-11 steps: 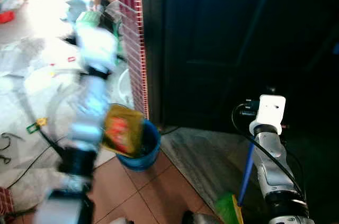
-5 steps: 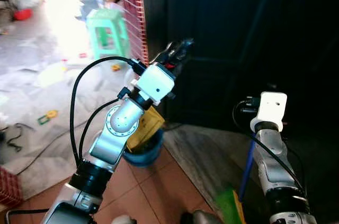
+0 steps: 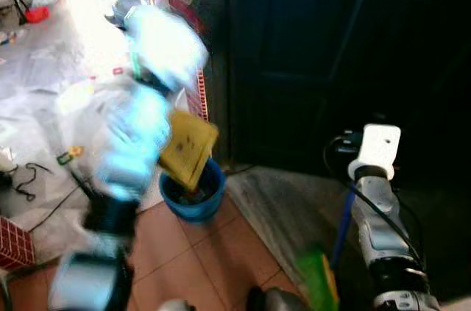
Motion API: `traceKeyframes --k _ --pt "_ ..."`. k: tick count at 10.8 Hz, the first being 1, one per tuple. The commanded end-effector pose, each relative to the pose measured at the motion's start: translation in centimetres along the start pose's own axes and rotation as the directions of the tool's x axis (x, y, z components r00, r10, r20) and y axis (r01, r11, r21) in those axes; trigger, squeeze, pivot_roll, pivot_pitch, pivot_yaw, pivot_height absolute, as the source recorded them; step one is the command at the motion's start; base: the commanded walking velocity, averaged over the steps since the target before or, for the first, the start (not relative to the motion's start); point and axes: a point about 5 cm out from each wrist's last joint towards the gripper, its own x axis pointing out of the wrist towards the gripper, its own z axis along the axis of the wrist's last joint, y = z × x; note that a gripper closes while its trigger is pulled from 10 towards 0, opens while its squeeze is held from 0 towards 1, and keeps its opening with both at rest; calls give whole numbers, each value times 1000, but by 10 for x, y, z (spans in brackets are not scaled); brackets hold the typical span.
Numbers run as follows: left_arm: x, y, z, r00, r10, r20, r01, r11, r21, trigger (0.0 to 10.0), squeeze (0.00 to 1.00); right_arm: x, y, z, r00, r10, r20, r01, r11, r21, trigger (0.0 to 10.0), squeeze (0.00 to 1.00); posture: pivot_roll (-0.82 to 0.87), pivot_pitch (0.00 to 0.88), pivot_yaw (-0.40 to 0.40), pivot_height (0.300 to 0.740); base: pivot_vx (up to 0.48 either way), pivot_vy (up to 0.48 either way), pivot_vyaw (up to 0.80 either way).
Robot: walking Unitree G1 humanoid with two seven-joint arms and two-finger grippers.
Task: Sweep floor
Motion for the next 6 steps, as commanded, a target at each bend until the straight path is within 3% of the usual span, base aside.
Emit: traceKeyframes --k 1,3,6 --pt "14 24 28 989 80 127 -92 992 90 10000 0 3 0 3 1000 -1 12 2 1000 -17 10000 0 -64 0 3 740 0 0 0" --pt "10 48 16 984 162 80 -175 963 207 10000 0 3 1 2 1000 1 13 -1 1000 -13 10000 0 -61 0 5 740 0 0 0" --pt "-15 72 -12 962 270 -52 -235 905 355 10000 0 3 2 1 1000 4 16 -4 1000 1 10000 0 -55 0 4 740 0 0 0"
